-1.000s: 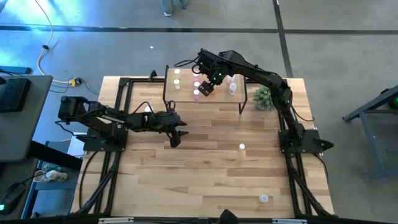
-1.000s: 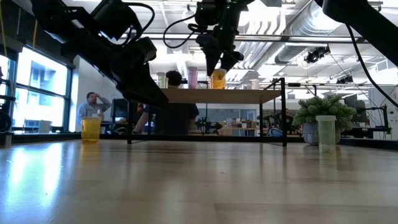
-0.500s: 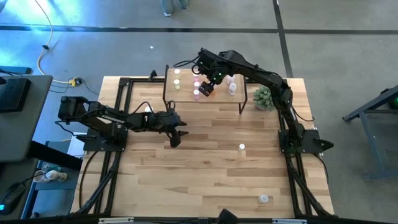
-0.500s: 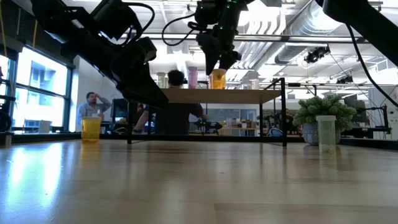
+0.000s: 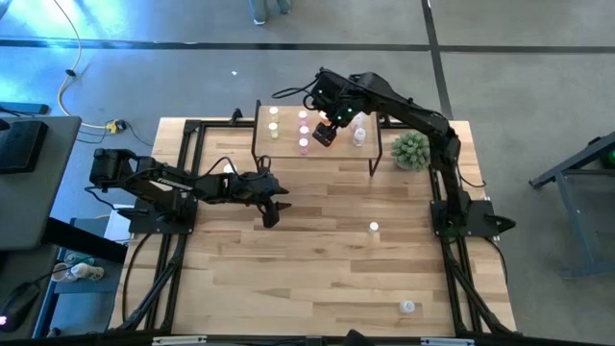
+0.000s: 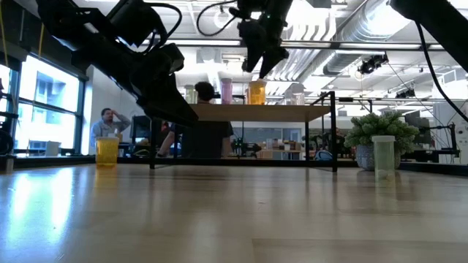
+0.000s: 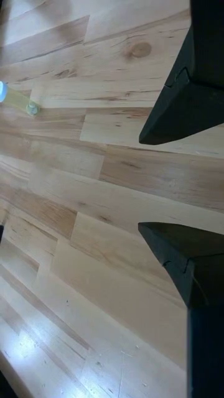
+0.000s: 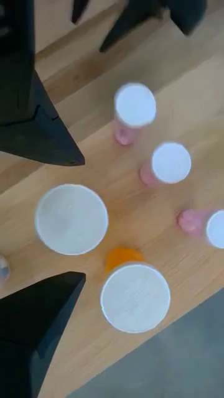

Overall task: Pick and place medicine bottles onto shelf by color
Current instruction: Put the bottom orange pill bottle aligned with the other orange pill bottle on the shelf

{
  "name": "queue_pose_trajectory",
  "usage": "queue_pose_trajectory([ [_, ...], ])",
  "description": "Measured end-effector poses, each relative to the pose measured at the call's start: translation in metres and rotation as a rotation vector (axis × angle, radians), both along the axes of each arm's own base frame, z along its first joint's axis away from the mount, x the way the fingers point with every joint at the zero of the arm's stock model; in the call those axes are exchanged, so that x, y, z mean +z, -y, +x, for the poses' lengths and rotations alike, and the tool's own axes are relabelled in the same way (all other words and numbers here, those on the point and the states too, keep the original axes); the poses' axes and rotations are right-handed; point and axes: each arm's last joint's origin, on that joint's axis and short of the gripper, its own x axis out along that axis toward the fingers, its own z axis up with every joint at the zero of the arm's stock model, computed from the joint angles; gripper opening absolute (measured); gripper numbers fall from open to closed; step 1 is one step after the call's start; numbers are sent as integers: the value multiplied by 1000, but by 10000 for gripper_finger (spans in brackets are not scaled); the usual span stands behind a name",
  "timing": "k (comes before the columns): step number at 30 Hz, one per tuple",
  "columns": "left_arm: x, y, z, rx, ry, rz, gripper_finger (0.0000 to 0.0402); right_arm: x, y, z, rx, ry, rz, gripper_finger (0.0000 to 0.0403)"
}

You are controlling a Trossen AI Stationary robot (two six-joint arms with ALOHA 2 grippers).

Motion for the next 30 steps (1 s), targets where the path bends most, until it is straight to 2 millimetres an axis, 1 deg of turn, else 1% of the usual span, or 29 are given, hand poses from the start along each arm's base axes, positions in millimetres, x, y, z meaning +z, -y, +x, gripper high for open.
queue_pose_trajectory([
  [4,0,0,0,0,1,0,207,9,-9,-3,61,16,-18,284],
  [6,0,0,0,0,1,0,207,11,-14,-3,113,15,-12,284],
  [10,0,0,0,0,2,1,207,9,-23,-1,250,10,29,284],
  [15,0,0,0,0,3,1,207,5,-32,2,348,-14,52,284],
  [19,0,0,0,0,3,1,207,5,-33,3,376,-8,59,284],
  [22,0,0,0,0,3,1,207,3,-32,4,359,-11,74,284],
  [27,0,0,0,0,3,1,207,-11,-31,10,338,-58,117,284],
  [30,0,0,0,0,4,1,207,-13,-33,11,346,-69,123,284],
])
